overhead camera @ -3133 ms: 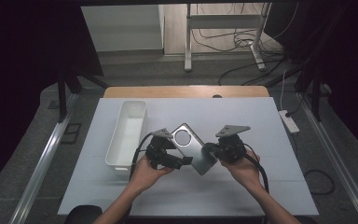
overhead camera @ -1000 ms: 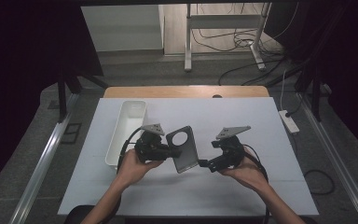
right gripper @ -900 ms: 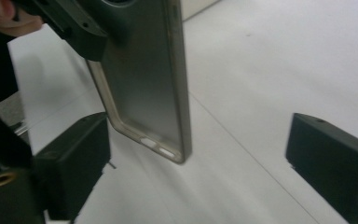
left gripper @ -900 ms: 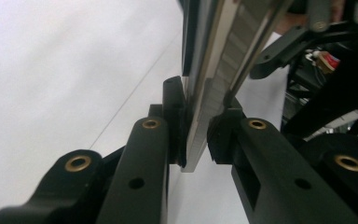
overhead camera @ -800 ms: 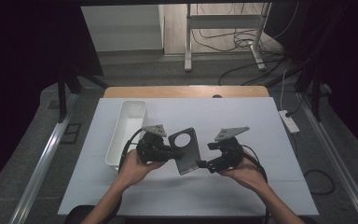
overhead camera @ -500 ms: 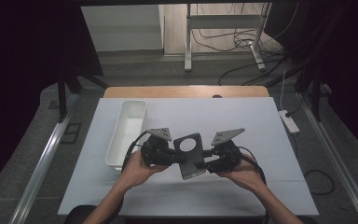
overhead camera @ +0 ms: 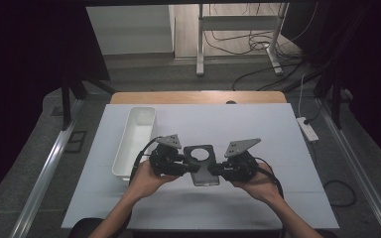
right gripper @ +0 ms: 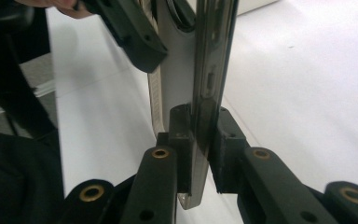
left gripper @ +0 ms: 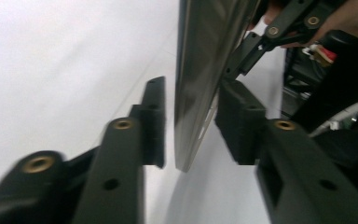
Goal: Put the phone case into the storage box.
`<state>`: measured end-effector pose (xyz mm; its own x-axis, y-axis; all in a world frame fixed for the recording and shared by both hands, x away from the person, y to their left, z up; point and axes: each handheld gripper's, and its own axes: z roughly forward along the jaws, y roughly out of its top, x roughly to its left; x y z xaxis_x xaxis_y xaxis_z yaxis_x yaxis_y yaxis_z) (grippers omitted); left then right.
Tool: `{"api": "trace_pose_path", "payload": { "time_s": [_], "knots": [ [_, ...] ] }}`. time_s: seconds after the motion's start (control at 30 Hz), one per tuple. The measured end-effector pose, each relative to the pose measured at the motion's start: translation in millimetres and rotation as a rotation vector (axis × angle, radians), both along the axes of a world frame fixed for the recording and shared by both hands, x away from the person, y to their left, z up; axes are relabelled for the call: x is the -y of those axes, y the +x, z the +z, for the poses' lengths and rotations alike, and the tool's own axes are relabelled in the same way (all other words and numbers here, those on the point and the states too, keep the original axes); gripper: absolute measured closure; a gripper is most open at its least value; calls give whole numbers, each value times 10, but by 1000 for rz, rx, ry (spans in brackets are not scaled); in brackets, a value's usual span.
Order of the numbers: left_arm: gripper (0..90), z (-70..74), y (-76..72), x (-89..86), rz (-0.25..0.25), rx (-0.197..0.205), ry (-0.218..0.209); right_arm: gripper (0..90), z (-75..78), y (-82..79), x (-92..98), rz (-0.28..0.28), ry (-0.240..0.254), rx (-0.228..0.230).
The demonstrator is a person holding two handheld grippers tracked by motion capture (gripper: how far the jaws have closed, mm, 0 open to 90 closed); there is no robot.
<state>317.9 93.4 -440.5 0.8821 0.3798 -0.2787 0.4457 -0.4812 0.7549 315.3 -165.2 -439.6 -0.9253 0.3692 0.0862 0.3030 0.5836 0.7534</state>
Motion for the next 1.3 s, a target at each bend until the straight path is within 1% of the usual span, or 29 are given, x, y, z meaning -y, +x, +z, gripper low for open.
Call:
{"api": "trace_pose_path", "payload": {
  "time_s": [0.03, 0.07, 0.1, 0.13, 0.17, 0.2, 0.23, 0.27, 0.3, 0.33, 0.4, 0.43, 0.53, 0.6, 0.77, 0.83, 0.97, 1.03, 1.13, 1.17, 1.23, 1.3],
  "knots": [
    [609, 4, 0, -7, 14, 7, 3, 807, 0, 0, 0, 0, 0, 0],
    [517, 8, 0, -18, 31, 13, 3, 806, 8, 2, 13, -20, -1, 14],
    [517, 9, 7, -29, 38, 18, -1, 806, 8, 2, 13, -20, -1, 14],
    [467, 9, 9, -36, 46, 19, -5, 806, 13, 3, 26, -31, -3, 32],
    [467, 8, 11, -42, 57, 22, -12, 806, 13, 3, 26, -31, -3, 32],
    [395, 10, 13, -48, 68, 25, -7, 806, 17, 0, 39, -42, -5, 46],
    [379, 4, 19, -58, 89, 33, -11, 806, 19, -2, 43, -50, -5, 51],
    [352, 4, 19, -58, 89, 33, -11, 806, 19, -2, 43, -50, -5, 51],
    [352, 2, 22, -65, 104, 34, -15, 806, 23, -1, 48, -62, -9, 56],
    [313, -1, 27, -71, 114, 35, -17, 806, 23, 4, 53, -76, -8, 53],
    [271, -5, 32, -81, 136, 39, -17, 805, 20, 12, 60, -94, -14, 47],
    [227, -8, 37, -94, 149, 37, -21, 806, 14, 18, 66, -114, -17, 46],
    [212, -10, 41, -107, 154, 29, -27, 806, 13, 21, 70, -127, -24, 45],
    [196, -12, 32, -109, 164, 38, -25, 806, 8, 18, 69, -140, -31, 55],
    [83, -28, 23, -97, 201, 68, -4, 806, 6, 5, 54, -161, -32, 60],
    [40, -36, 20, -94, 225, 82, 7, 805, 6, 2, 51, -175, -25, 63],
    [11, -43, 23, -102, 255, 87, 17, 806, 6, 3, 55, -201, -15, 55],
    [11, -45, 24, -105, 277, 91, 25, 806, 4, 7, 60, -227, -5, 40],
    [22, -51, 26, -107, 287, 87, 26, 806, 0, 6, 56, -239, 1, 36],
    [32, -55, 24, -106, 296, 89, 33, 806, -3, 5, 50, -241, 3, 36],
    [69, -60, 15, -99, 298, 94, 32, 805, -8, -1, 38, -246, 3, 34],
    [109, -57, 1, -81, 288, 102, 35, 806, -13, -3, 25, -247, 5, 35]
  ]
}}
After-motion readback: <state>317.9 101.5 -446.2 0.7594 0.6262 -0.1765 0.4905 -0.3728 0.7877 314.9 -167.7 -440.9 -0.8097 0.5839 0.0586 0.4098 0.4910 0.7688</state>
